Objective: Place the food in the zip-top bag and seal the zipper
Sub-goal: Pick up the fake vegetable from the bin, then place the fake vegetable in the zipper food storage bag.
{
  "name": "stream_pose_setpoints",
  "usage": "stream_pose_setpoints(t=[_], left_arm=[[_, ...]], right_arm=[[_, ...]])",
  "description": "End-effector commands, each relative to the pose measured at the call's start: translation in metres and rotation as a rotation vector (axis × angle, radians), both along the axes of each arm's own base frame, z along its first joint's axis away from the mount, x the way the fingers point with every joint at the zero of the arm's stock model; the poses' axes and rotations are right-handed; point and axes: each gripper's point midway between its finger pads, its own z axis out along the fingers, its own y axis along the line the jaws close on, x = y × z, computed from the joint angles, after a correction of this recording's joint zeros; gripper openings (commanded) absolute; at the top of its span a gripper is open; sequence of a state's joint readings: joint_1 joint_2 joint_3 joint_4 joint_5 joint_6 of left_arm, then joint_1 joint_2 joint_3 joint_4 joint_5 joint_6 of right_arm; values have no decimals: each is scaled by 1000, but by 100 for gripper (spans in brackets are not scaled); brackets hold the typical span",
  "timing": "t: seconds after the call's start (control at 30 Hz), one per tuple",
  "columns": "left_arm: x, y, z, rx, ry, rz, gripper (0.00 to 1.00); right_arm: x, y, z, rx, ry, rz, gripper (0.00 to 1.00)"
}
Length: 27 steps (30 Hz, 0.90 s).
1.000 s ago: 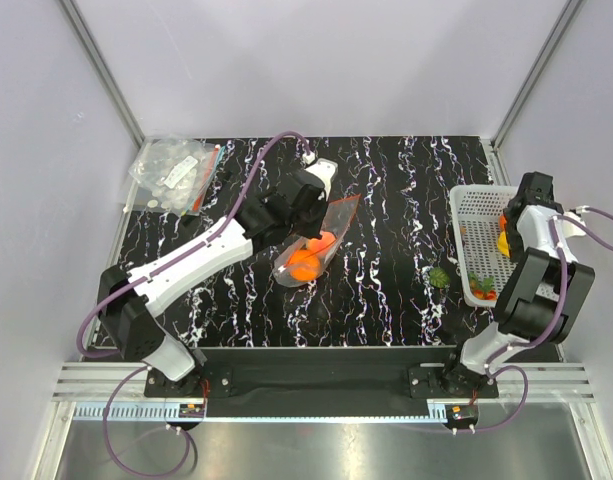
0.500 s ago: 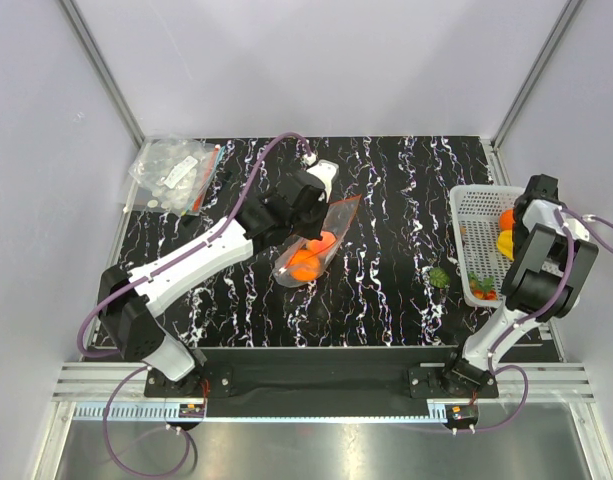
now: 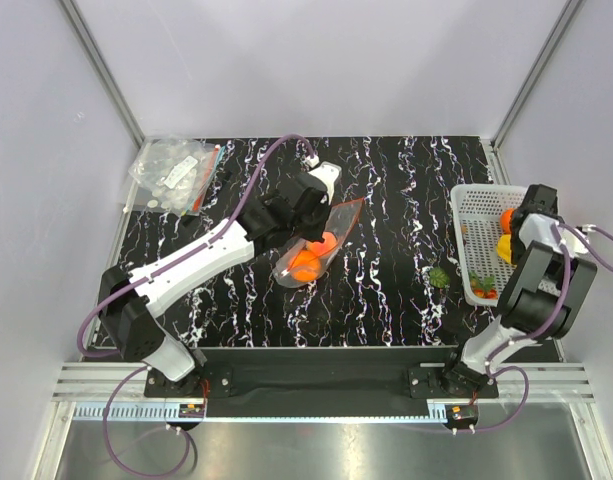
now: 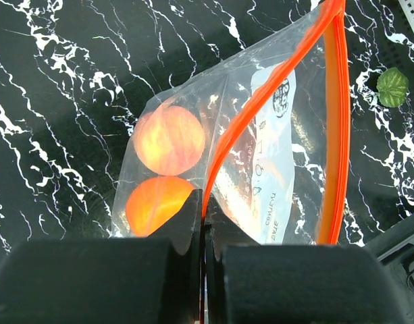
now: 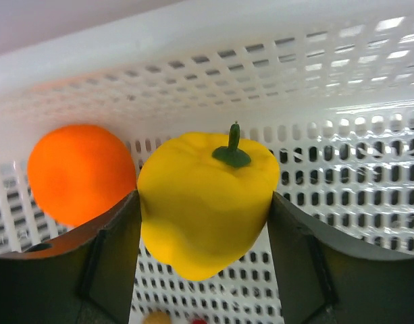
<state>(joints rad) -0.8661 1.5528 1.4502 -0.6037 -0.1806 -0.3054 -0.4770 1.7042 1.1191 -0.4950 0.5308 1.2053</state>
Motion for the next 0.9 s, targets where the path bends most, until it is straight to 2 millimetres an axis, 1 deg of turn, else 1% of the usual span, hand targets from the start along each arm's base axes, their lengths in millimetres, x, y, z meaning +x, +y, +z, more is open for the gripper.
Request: stream_pose_setpoints(t=[0.0,0.03,0.07,0.1,0.13,0.17,0.2,0.23,0.27,0.3,0.33,0.4,0.43,0.47,0.5,0.53,0.57,0.63,0.67,0.7,0.73,0.77,0.8,0.83,0.87], left_arm=[[-1,-3,22,-52,-42,1,0],[-1,-2,23,-49,-44,1,0],[-1,-2,23,-49,-44,2,0],[-1,-2,23,-48,-45,1,0],[-1,-2,26,-51,-50,1,0],[-2,-1,26,-49,-49,0,0],[-2,-1,27,-50,-51,1,0],[-2,-1,28,-53,-53,0,0],[-2,-1,30,-57,-57,1,0],[-3,-2,29,-57,-55,-3,0],[-4,-2,30,-59,-56,-4,0],[-4,-3,30,-60,-49,-12,0],[-5,-3,31,-57,-50,-13,0],[-6,-5,30,-53,-47,-18,0],[-5,-5,30,-53,-49,-17,0],[-6,-5,29,-50,-48,-20,0],[-6,-5,31,-52,-50,-19,0],[-6,-6,32,-49,-53,-21,0],[-6,-5,31,-43,-51,-21,0],[-5,-5,32,-40,-54,-18,0],[-5,-5,33,-39,-56,-18,0],[-5,-5,35,-39,-59,-15,0],[-5,-4,34,-35,-59,-16,0],[-5,-3,34,-35,-59,-12,0],[-4,-3,34,-34,-60,-11,0]], right_arm=[[1,4,58,-93,-99,125,41],[15,13,71,-92,-167,216,39],[15,21,75,-107,-152,320,40],[18,28,98,-143,-211,387,40],[27,41,110,-140,-275,478,39],[25,49,113,-155,-280,545,39],[24,56,133,-189,-327,589,39],[26,70,140,-174,-359,662,39],[26,78,146,-184,-367,728,40],[24,89,159,-194,-403,783,41],[28,111,168,-159,-463,897,42],[29,144,183,-158,-541,1060,39],[28,164,190,-136,-574,1146,38],[24,175,196,-158,-570,1200,37],[24,201,201,-161,-575,1287,38],[20,213,203,-162,-562,1323,38],[15,240,215,-188,-586,1415,38],[7,270,228,-188,-663,1511,38],[-3,283,242,-218,-709,1554,38],[-8,293,250,-231,-734,1586,37],[-15,312,257,-236,-754,1638,37],[-24,320,267,-260,-777,1666,37],[-30,329,273,-262,-803,1700,37],[-40,348,278,-243,-840,1768,36],[-45,357,281,-235,-870,1796,36]])
